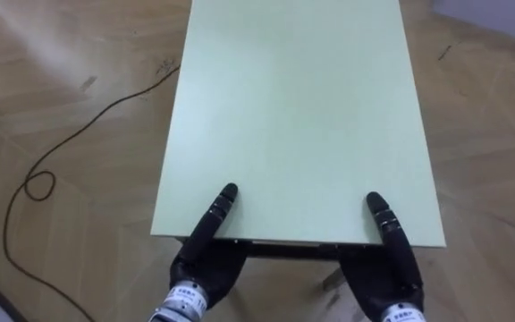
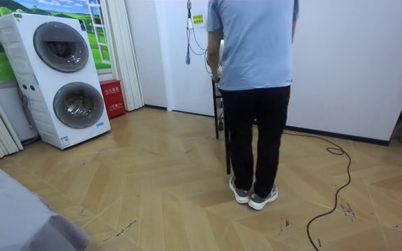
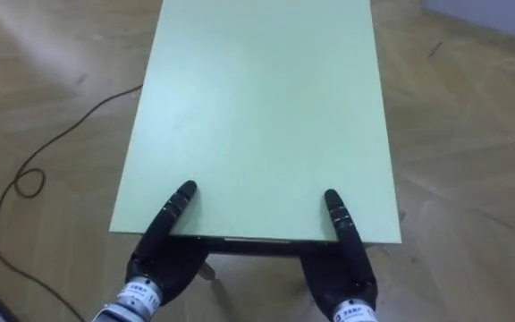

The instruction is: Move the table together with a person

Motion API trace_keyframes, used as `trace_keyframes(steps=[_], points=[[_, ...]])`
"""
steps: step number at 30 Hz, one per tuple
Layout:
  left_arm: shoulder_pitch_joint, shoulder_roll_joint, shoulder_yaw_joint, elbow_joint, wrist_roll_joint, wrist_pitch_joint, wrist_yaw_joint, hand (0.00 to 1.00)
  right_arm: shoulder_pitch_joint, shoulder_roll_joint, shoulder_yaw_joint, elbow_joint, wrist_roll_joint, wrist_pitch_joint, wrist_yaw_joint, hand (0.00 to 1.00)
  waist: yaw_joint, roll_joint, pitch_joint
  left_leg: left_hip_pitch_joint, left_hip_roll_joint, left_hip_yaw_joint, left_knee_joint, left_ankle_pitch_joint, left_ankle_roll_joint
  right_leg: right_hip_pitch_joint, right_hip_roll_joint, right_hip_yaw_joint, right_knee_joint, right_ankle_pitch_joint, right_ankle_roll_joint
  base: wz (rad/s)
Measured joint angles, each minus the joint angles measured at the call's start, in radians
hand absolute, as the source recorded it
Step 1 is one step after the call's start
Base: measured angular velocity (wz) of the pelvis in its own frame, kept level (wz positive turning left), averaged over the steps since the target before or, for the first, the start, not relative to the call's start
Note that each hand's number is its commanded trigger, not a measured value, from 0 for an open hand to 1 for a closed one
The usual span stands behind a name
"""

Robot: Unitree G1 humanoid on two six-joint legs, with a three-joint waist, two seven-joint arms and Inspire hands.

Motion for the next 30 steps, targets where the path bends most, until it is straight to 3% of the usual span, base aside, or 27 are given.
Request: trace_keyframes(steps=[4, 7, 8, 9, 10, 11, 12, 14, 17, 21, 30], points=[[0.0, 0.004, 0.005, 0.001, 0.009, 0.005, 0.002, 1.0, 0.002, 0.006, -0.009, 0.006, -0.003, 0.022, 0.0, 1.0, 0.0, 0.0, 0.0001, 0.009, -0.022, -0.026, -0.005, 0.0, 0.001, -0.009, -0.031, -0.005, 0.073, -0.015, 0.027, 0.29], [0.003, 0.008, 0.005, 0.009, 0.005, 0.02, 0.006, 1.0, 0.016, 0.008, -0.009, 0.013, -0.001, 0.025, 0.0, 1.0, -0.002, -0.003, 0.0008, 0.045, -0.041, -0.075, -0.031, 0.007, 0.012, -0.026, -0.06, 0.012, 0.189, -0.024, 0.05, 0.42], [0.003, 0.01, 0.003, 0.01, 0.006, 0.022, 0.006, 1.0, 0.021, 0.01, -0.009, 0.013, -0.001, 0.024, 0.003, 1.0, -0.007, -0.004, 0.0009, 0.056, -0.052, -0.114, -0.033, 0.012, 0.021, -0.056, -0.067, 0.038, 0.263, -0.028, 0.067, 0.53], [0.006, 0.013, -0.001, 0.01, 0.006, 0.018, 0.006, 1.0, 0.027, 0.013, -0.014, 0.013, -0.01, 0.025, 0.003, 1.0, -0.012, -0.004, 0.0003, 0.056, -0.055, -0.177, -0.03, 0.014, 0.022, -0.101, -0.054, 0.12, 0.26, -0.062, 0.101, 0.43], [0.006, 0.016, 0.0, 0.01, 0.005, 0.014, 0.006, 1.0, 0.027, 0.02, -0.014, 0.013, -0.021, 0.026, 0.003, 1.0, -0.003, -0.004, 0.0005, 0.053, -0.056, -0.214, -0.029, 0.014, 0.022, -0.114, -0.041, 0.165, 0.208, -0.07, 0.098, 0.17], [0.008, 0.023, 0.011, 0.009, -0.003, 0.011, 0.006, 1.0, 0.021, 0.033, -0.012, 0.012, -0.04, 0.024, 0.002, 1.0, 0.01, -0.009, -0.001, 0.044, -0.066, -0.258, -0.03, 0.013, 0.02, -0.134, -0.035, 0.235, 0.088, -0.026, 0.082, 0.3], [0.013, 0.022, 0.009, 0.013, -0.017, 0.01, 0.009, 1.0, 0.016, 0.033, -0.005, 0.014, -0.047, 0.02, -0.009, 1.0, -0.001, -0.008, 0.0003, 0.051, -0.075, -0.277, -0.037, 0.012, 0.011, -0.133, -0.054, 0.223, 0.095, 0.032, 0.053, 0.43], [0.023, 0.014, 0.005, 0.01, -0.02, 0.01, 0.01, 1.0, 0.011, 0.019, 0.0, 0.018, -0.038, 0.017, -0.011, 1.0, 0.007, -0.015, 0.0025, 0.069, -0.064, -0.253, -0.072, 0.028, -0.005, -0.117, -0.054, 0.198, 0.088, 0.032, 0.053, 0.43], [0.031, 0.009, 0.005, 0.01, -0.017, 0.004, 0.009, 1.0, 0.003, 0.011, -0.001, 0.021, -0.039, 0.02, -0.011, 1.0, 0.04, -0.024, 0.0005, 0.067, -0.055, -0.247, -0.082, 0.037, -0.007, -0.092, -0.039, 0.197, 0.037, 0.038, 0.043, 0.15], [0.04, 0.009, -0.002, 0.004, -0.019, -0.017, 0.009, 1.0, -0.001, 0.01, 0.002, 0.02, -0.04, 0.026, -0.012, 1.0, 0.082, -0.027, 0.0, 0.072, -0.059, -0.249, -0.082, 0.036, -0.008, -0.066, -0.022, 0.2, 0.008, 0.045, 0.044, 0.06], [0.06, 0.012, -0.002, 0.001, -0.036, -0.033, 0.002, 1.0, -0.01, 0.005, 0.017, 0.024, -0.049, 0.027, -0.017, 1.0, 0.091, -0.027, -0.0002, 0.046, -0.059, -0.249, -0.044, 0.03, -0.013, -0.049, -0.019, 0.205, 0.0, 0.042, 0.049, 0.16]])
